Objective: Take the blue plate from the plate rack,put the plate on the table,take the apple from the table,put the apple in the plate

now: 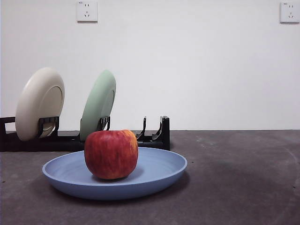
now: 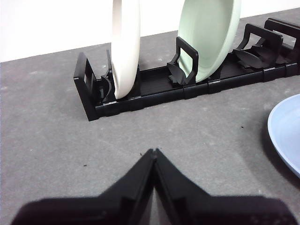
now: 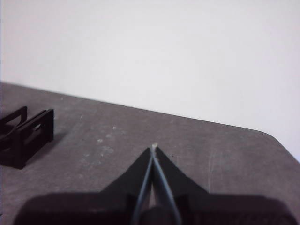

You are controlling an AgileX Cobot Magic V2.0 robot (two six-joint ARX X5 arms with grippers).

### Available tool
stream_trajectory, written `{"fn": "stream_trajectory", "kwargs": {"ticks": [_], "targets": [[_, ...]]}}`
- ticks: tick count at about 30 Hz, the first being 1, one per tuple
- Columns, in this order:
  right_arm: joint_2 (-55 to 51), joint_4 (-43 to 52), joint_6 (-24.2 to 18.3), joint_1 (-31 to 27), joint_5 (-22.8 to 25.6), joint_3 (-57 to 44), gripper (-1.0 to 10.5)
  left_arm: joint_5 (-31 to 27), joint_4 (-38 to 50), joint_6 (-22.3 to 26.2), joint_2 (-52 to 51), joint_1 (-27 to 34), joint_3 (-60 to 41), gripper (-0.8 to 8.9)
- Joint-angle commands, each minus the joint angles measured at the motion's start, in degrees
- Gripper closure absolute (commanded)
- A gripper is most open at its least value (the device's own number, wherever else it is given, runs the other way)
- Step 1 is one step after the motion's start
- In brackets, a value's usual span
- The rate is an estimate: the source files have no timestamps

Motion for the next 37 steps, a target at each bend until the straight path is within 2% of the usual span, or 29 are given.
{"fn": "stream_trajectory", "kwargs": {"ticks": [1,3,8,15,37], "targets": [[-5.4,4.2,6.2,-2.0,-0.1,-7.0,9.5,0.1,0.1,-0.4,0.0,0.2,-0.6,8.17],[-8.0,-0.9,7.8,-3.5,-0.1,-7.1,9.5,0.0,0.1,-0.4,0.0,0.2,-0.6,8.17],[-10.1,-7.8,7.8,-6.9,0.3,-7.2,9.5,0.1,0.0,-0.4,0.0,0.2,-0.6,8.17],[-10.1,-16.7,7.7,-7.1,2.5,-7.2,9.5,0.1,0.0,-0.4,0.0,0.2,-0.6,8.17],[-10.1,-16.5,7.5,-7.1,1.8,-7.2,9.5,0.1,0.0,-0.4,0.0,0.2,-0.6,8.17]]}}
